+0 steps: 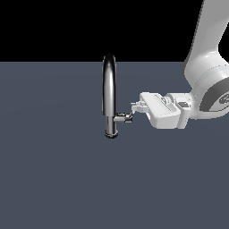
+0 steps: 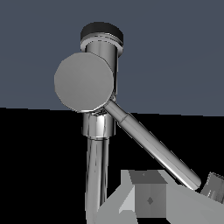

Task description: Turn on the faucet by rotating a designated handle.

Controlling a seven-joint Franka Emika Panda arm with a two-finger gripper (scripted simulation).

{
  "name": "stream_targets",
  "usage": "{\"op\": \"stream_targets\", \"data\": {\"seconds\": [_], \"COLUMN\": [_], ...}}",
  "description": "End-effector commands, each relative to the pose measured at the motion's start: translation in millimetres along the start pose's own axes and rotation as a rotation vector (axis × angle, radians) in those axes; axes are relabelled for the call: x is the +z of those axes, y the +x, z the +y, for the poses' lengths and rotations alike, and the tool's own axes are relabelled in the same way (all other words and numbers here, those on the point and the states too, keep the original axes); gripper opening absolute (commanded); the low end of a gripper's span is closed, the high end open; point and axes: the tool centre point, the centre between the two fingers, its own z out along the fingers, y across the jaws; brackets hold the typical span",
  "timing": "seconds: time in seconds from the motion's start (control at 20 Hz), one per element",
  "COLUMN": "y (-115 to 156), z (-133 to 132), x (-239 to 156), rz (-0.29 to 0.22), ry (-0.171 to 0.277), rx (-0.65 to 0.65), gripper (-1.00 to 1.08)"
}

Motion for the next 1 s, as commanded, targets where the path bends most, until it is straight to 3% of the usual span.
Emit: {"op": "stream_targets", "data": {"seconds": [0.0, 0.15, 0.25, 0.95], "y": [13.5, 21.4, 11.5, 85.5], "z": [18.7, 31.6, 19.5, 41.3], "x": [4.7, 5.7, -1.2, 6.6], "rz": [-0.012, -0.014, -0.001, -0.014], "ry": [-0.011, -0.014, -0.001, -0.014], "rx": [0.023, 0.024, 0.000, 0.024], "gripper": [-1.00, -1.00, -1.00, -1.00]}}
